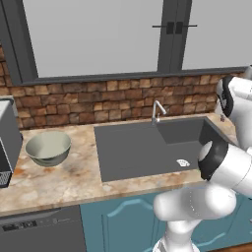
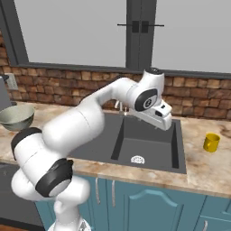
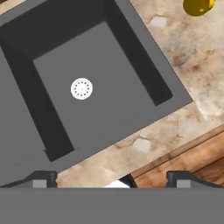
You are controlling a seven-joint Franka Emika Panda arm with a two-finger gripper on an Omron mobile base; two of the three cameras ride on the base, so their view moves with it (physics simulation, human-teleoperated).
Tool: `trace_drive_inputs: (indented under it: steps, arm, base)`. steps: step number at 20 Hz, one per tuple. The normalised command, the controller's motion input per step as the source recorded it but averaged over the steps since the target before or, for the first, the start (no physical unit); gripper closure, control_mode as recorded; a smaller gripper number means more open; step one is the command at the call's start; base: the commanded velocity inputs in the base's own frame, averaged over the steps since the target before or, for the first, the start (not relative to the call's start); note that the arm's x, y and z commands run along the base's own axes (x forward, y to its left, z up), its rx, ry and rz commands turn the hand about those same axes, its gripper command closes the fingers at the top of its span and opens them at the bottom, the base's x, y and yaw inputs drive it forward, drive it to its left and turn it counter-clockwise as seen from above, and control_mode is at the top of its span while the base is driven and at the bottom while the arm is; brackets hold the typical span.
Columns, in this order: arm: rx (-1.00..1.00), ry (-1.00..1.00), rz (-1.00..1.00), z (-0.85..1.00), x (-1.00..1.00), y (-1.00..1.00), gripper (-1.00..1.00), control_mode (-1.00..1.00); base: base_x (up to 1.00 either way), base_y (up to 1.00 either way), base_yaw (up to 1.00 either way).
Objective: Pick the mug and place it in the sink. Pick the bowl and place it in the open cabinet and then close the cabinet.
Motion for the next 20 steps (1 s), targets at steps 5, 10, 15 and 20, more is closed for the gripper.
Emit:
trace_drive_inputs:
  steps: [5,10,15,20]
  arm:
    - [-0.02,0.01,-0.1,-0.17,-0.01,-0.71,-1.0,-1.0]
    - [-0.01,0.0,-0.03,-0.14,-0.03,-0.75,-1.0,-1.0]
    - [0.02,0.0,-0.05,-0.02,-0.11,-0.52,-1.0,-1.0]
    - [0.0,-0.08,0.0,-0.25,0.0,-0.48,-1.0,-1.0]
  base:
    - [0.0,0.0,0.0]
    - [0.0,0.0,0.0]
    - [0.0,0.0,0.0]
    - [0.0,0.0,0.0]
